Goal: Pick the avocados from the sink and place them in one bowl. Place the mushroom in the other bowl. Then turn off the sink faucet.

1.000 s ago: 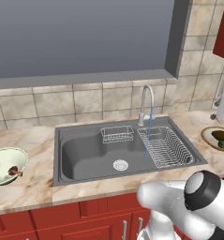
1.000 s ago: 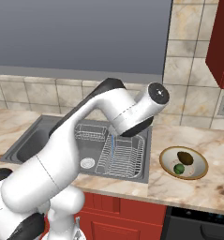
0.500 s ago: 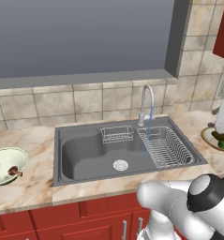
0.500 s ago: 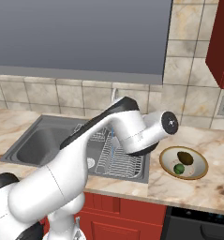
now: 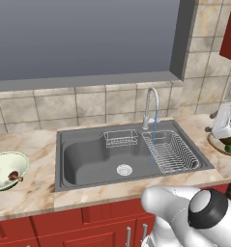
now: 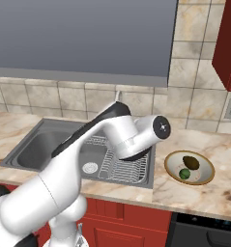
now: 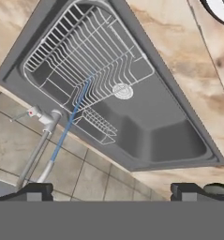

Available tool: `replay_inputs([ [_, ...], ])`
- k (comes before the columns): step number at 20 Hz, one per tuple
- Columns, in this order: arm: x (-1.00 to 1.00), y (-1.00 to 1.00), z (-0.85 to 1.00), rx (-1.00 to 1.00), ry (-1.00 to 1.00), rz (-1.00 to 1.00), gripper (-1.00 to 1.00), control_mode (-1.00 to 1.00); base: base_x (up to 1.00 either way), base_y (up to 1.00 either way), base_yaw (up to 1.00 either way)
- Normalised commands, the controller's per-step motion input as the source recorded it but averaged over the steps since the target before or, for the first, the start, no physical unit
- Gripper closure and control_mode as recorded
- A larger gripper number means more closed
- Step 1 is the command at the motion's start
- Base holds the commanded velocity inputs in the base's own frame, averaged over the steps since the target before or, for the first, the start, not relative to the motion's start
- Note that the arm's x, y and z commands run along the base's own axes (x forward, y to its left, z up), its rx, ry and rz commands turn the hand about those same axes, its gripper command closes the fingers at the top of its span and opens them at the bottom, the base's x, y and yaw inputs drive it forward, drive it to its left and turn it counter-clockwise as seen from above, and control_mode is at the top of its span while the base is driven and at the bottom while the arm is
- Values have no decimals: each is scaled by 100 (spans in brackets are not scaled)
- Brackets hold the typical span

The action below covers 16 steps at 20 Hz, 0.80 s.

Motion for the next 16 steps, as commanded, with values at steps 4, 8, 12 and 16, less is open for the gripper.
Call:
replay_inputs([
  [4, 22, 3, -1, 2, 4, 0, -100, -100, 0, 0, 0],
  [8, 25, 0, -8, 6, 1, 0, -100, -100, 0, 0, 0],
  [12, 25, 0, -7, 8, 1, 3, -100, -100, 0, 0, 0],
  [16, 24, 0, -9, 8, 2, 5, -100, -100, 0, 0, 0],
])
